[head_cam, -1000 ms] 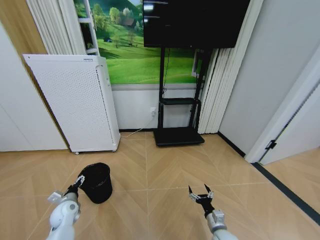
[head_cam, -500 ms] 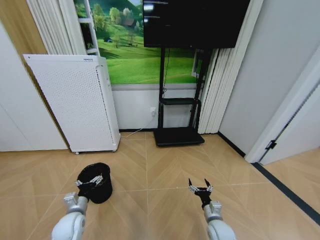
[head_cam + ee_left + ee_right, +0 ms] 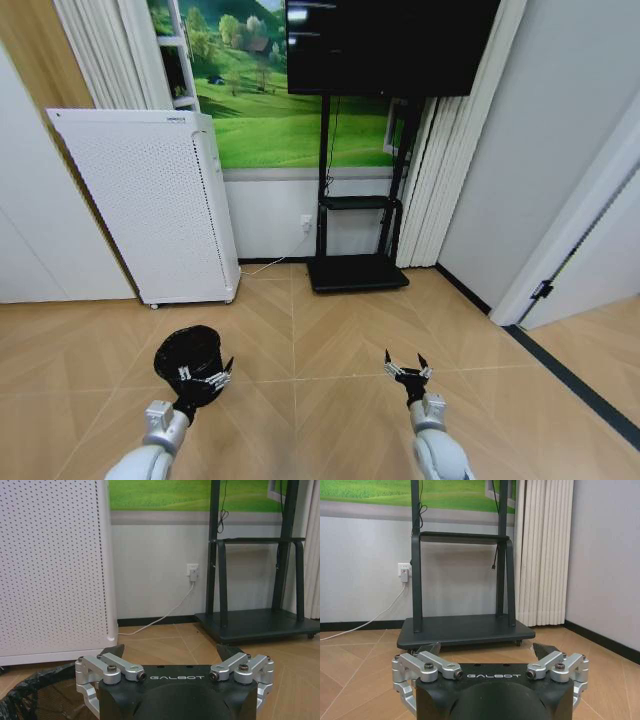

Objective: Pick up the trash bin and place the garbage on the floor into it.

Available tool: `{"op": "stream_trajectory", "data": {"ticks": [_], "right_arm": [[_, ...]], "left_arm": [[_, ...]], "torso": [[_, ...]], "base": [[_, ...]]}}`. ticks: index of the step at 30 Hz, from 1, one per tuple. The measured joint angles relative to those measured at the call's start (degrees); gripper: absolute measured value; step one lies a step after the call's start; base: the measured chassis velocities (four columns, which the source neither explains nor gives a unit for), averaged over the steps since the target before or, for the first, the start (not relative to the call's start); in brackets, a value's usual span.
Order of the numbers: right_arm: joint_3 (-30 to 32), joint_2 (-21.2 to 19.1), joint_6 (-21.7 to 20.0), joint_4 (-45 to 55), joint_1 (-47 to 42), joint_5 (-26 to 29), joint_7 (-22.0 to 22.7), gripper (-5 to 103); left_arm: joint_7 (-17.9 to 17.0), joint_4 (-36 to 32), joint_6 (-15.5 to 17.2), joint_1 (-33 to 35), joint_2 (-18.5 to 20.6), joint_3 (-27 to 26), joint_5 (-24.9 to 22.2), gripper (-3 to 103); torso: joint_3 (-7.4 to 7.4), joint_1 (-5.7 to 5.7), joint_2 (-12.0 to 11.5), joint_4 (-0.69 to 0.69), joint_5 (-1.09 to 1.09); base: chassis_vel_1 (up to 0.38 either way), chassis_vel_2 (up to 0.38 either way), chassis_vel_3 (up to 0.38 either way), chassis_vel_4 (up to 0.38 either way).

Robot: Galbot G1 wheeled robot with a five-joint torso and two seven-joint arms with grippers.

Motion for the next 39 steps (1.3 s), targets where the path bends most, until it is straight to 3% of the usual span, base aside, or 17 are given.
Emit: {"op": "stream_trajectory", "data": {"ticks": [9,18,26,36,39], "right_arm": [[1.24,-0.33,-1.65,2.32,0.46,0.41,-2.12,100],[3.66,-2.13,-7.52,7.06,1.8,6.72,-8.97,100],[3.75,-2.91,-8.77,7.64,2.93,7.73,-9.25,100],[3.6,-3.56,-9.13,7.41,3.0,8.24,-8.97,100],[3.41,-3.56,-9.13,7.31,2.96,8.19,-8.98,100]], "left_arm": [[-0.96,-1.63,1.19,-0.38,0.93,-0.35,-0.82,100],[-0.98,-5.22,3.77,0.11,2.08,-0.52,-3.78,100],[-1.47,-6.1,4.89,0.23,2.95,-1.13,-5.64,100],[-7.91,-7.18,8.03,-1.25,3.58,-1.67,-9.63,100],[-8.26,-7.28,8.31,-1.39,3.68,-1.73,-9.74,100]], "torso": [[1.41,0.29,1.72,0.0,0.01],[3.41,0.78,4.23,0.0,0.01],[4.59,1.2,5.82,0.01,0.0],[6.5,1.96,8.5,0.0,0.01],[6.76,2.03,8.82,0.0,0.0]], "base": [[0.0,0.0,0.0,0.0],[0.0,0.0,0.0,0.0],[0.0,0.0,0.0,0.0],[0.0,0.0,0.0,0.0],[0.0,0.0,0.0,0.0]]}}
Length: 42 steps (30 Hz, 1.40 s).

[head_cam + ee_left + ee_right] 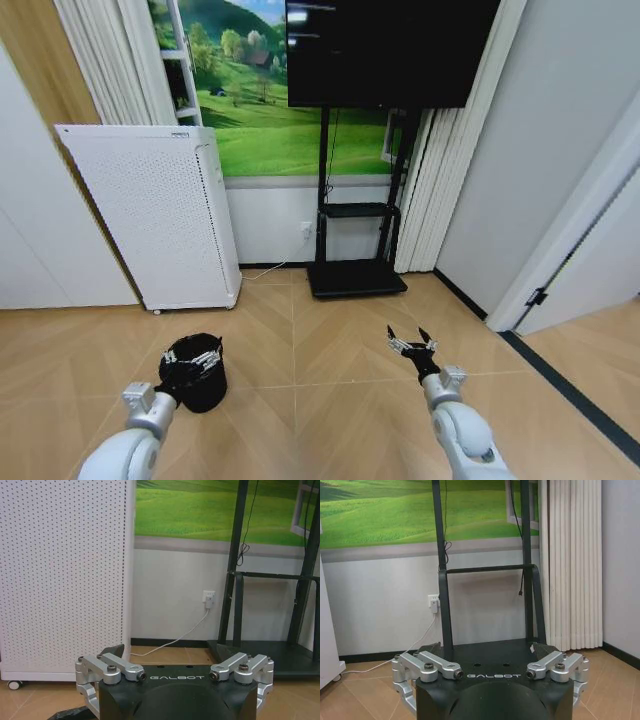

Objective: Pick up the trash bin and place the garbage on the floor into it.

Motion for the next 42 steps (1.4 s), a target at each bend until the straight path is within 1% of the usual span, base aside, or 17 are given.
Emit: {"op": "stream_trajectory", "data": {"ticks": [2,4,6,7,9,10,12,13,15,24,33,40,42], "right_arm": [[-0.41,0.07,0.05,-0.32,-0.03,-0.18,0.0,100],[-0.49,0.11,0.09,-0.45,-0.03,-0.26,0.0,100],[-0.63,0.17,0.21,-0.62,-0.06,-0.39,0.01,100],[-0.63,0.17,0.21,-0.62,-0.06,-0.39,0.01,100],[-0.7,0.17,0.35,-0.78,-0.15,-0.53,0.05,100],[-0.7,0.17,0.35,-0.78,-0.15,-0.53,0.05,100],[-0.7,0.16,0.4,-0.83,-0.14,-0.59,0.11,100],[-0.7,0.16,0.4,-0.83,-0.14,-0.59,0.11,100],[-0.67,0.15,0.4,-0.83,-0.11,-0.62,0.16,100],[-0.6,0.11,0.45,-1.15,-0.08,-0.89,0.27,100],[-0.5,0.22,0.48,-1.5,0.13,-0.99,0.38,100],[-0.47,0.38,0.55,-1.62,0.04,-1.12,0.5,100],[-0.39,0.39,0.58,-1.65,0.01,-1.13,0.51,100]], "left_arm": [[-0.17,-0.1,0.43,-0.25,0.61,-0.5,-0.37,100],[-0.17,-0.05,0.46,-0.32,0.89,-0.71,-0.57,100],[-0.17,0.65,0.57,-0.7,2.32,-1.69,-1.91,100],[-0.17,0.65,0.57,-0.7,2.32,-1.69,-1.91,100],[-0.21,1.72,0.78,-1.36,4.58,-2.77,-3.96,100],[-0.21,1.72,0.78,-1.36,4.58,-2.77,-3.96,100],[-0.23,2.46,1.0,-1.95,5.89,-3.28,-5.14,100],[-0.23,2.46,1.0,-1.95,5.89,-3.28,-5.14,100],[-0.52,2.87,1.28,-2.5,6.47,-3.37,-6.02,100],[-1.14,3.53,1.73,-3.31,6.34,-2.97,-6.67,100],[-1.18,3.71,1.94,-3.8,7.08,-2.99,-7.38,100],[-1.26,3.86,2.07,-3.94,7.24,-2.97,-7.71,100],[-1.37,4.08,2.13,-4.03,7.43,-2.83,-7.88,100]], "torso": [[0.57,0.2,0.78,0.0,0.0],[0.74,0.25,1.0,0.0,0.0],[1.18,0.46,1.64,0.0,-0.01],[1.18,0.46,1.64,0.0,-0.01],[1.75,0.75,2.51,0.0,0.0],[1.75,0.75,2.51,0.0,0.0],[2.25,0.96,3.22,0.0,0.0],[2.25,0.96,3.22,0.0,0.0],[2.74,1.2,3.94,0.0,-0.01],[4.07,1.77,5.83,0.0,0.0],[5.53,2.52,8.06,0.0,0.0],[6.36,2.99,9.35,0.0,0.0],[6.86,3.27,10.12,0.0,0.0]], "base": [[0.0,0.0,0.0,0.0],[0.0,0.0,0.0,0.0],[0.0,0.0,0.0,0.0],[0.0,0.0,0.0,0.0],[0.0,0.0,0.0,0.0],[0.0,0.0,0.0,0.0],[0.0,0.0,0.0,0.0],[0.0,0.0,0.0,0.0],[0.0,0.0,0.0,0.0],[0.0,0.0,0.0,0.0],[0.0,0.0,0.0,0.0],[0.0,0.0,0.0,0.0],[0.0,0.0,0.0,0.0]]}}
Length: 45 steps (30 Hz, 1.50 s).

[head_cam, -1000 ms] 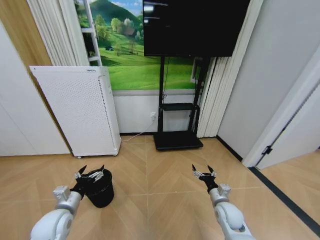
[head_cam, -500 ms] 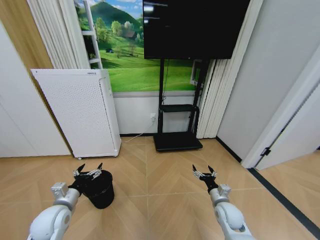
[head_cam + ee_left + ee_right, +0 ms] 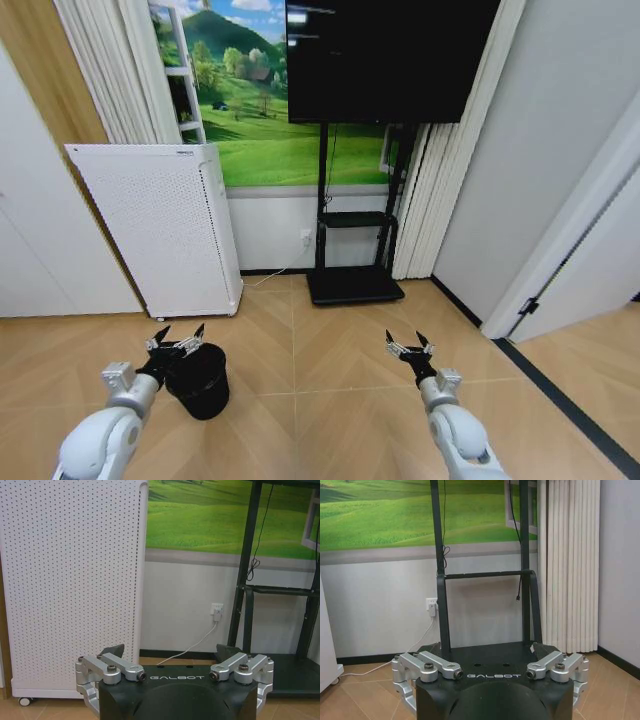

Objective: Pick up the trash bin and place the garbage on the floor into it.

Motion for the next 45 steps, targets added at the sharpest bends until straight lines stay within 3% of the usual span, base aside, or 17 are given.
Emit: {"op": "stream_trajectory", "data": {"ticks": [30,34,45], "right_arm": [[0.06,0.21,-0.11,-0.71,0.25,-0.77,0.09,100],[0.1,0.79,-0.15,-0.24,-0.17,-1.54,0.05,100],[0.26,0.98,-0.16,0.26,-0.53,-2.02,0.03,100]], "left_arm": [[-0.12,0.8,0.86,-0.87,1.8,-0.02,-1.66,100],[0.03,0.59,0.89,-0.84,2.04,-0.25,-2.15,100],[0.06,0.43,0.88,-0.73,2.21,-0.41,-2.43,100]], "torso": [[4.15,2.58,6.74,0.0,0.0],[5.38,3.42,8.81,0.0,0.0],[6.83,4.36,11.18,0.0,0.0]], "base": [[0.0,0.0,0.0,0.0],[0.0,0.0,0.0,0.0],[0.0,0.0,0.0,0.0]]}}
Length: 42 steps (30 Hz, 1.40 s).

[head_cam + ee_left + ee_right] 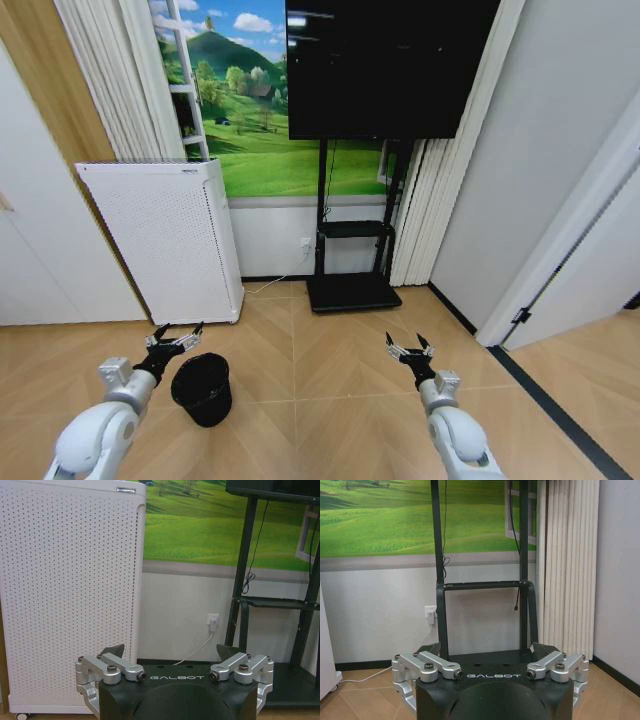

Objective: Pick up the trash bin and place the garbage on the floor into it.

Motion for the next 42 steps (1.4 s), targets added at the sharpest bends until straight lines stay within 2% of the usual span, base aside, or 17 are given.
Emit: {"op": "stream_trajectory", "data": {"ticks": [26,30,42], "right_arm": [[-0.4,0.24,0.36,-0.92,0.33,-0.54,-0.3,100],[-0.54,0.34,0.04,-0.92,0.32,-0.98,-0.24,100],[-0.83,0.44,-1.54,-0.04,-0.13,-1.79,-0.3,100]], "left_arm": [[0.06,0.82,-0.14,-0.5,0.09,0.26,0.26,100],[0.14,0.69,-1.15,-0.66,0.19,0.78,-0.5,100],[0.07,1.08,-1.8,-1.15,0.26,1.1,-0.47,100]], "torso": [[3.65,2.58,6.24,0.0,0.0],[4.31,3.05,7.36,0.0,0.0],[4.52,3.21,7.7,0.0,0.0]], "base": [[0.0,0.0,0.0,0.0],[0.0,0.0,0.0,0.0],[0.009,-0.008,-0.006,0.011]]}}
